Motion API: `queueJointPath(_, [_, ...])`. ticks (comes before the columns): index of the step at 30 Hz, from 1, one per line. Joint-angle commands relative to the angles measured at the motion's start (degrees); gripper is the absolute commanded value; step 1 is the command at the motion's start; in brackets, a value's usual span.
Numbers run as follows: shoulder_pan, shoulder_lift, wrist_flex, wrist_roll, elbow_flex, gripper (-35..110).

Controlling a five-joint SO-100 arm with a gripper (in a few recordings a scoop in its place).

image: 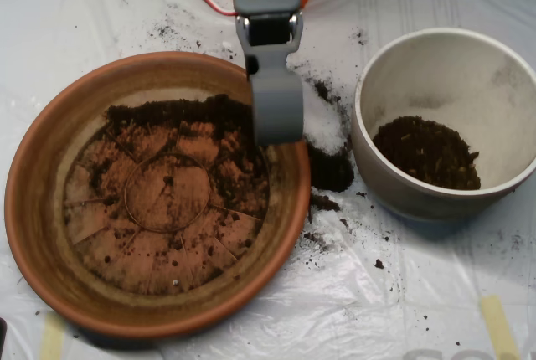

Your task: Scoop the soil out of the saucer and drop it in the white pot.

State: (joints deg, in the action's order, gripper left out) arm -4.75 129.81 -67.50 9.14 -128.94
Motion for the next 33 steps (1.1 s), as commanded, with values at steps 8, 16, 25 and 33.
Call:
queueJointPath(8, [8.61, 34.01, 4.04, 5.71, -20.21, 29])
queueJointPath(16, [16.52, 48.25, 7.56, 5.62, -32.70, 25])
queueJointPath(25, [21.09, 62.05, 7.91, 2.02, -41.40, 16])
queueJointPath(33, [15.64, 62.05, 11.60, -2.99, -44.82, 3])
